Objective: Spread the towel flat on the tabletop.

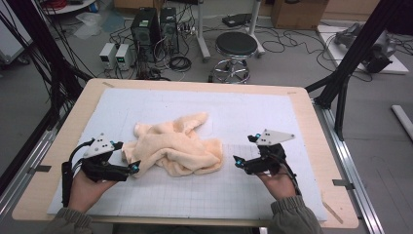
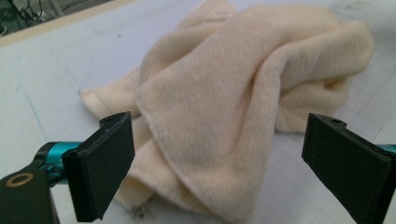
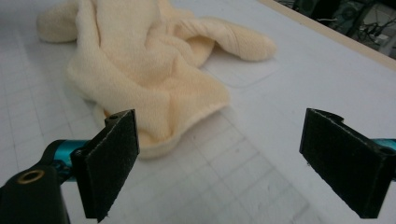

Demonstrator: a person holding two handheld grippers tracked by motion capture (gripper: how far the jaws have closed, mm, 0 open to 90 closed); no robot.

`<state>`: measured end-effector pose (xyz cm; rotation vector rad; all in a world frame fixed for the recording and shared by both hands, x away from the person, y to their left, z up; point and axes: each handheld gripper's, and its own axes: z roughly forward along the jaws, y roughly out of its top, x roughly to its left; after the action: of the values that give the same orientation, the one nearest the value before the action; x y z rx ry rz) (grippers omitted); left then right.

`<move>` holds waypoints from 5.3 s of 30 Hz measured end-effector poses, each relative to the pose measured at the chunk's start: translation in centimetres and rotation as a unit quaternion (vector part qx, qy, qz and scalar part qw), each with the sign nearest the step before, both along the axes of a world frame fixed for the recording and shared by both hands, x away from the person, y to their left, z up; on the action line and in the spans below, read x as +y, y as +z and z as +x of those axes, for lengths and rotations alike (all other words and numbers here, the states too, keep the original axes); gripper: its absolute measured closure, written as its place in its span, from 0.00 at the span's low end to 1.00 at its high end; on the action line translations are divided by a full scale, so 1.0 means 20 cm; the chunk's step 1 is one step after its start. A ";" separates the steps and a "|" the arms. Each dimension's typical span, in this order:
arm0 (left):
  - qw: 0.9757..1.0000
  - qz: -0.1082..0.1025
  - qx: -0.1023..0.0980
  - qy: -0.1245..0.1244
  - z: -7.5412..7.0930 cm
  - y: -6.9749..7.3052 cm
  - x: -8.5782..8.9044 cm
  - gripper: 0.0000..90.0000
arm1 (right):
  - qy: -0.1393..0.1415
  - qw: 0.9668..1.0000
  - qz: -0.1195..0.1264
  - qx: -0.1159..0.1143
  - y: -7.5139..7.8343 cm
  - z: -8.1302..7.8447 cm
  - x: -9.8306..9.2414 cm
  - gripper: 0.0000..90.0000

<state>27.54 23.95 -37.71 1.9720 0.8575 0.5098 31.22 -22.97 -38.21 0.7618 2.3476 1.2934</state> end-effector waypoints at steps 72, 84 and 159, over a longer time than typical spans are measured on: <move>0.983 0.047 0.065 -0.163 0.09 -0.04 -0.31 0.60 | 0.180 0.973 -0.054 0.131 -0.22 0.08 0.25 0.73; 0.978 0.018 0.070 -0.197 -0.07 -0.08 -0.21 0.93 | 0.202 0.974 -0.048 0.090 -0.11 -0.14 0.13 0.93; 0.979 0.029 0.072 -0.188 -0.16 -0.03 -0.27 0.87 | 0.194 0.978 -0.042 0.063 0.01 -0.19 0.16 0.67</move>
<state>24.42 18.49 -38.36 2.1791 0.5385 0.1757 27.38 -19.73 -38.04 0.3765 2.7323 1.3129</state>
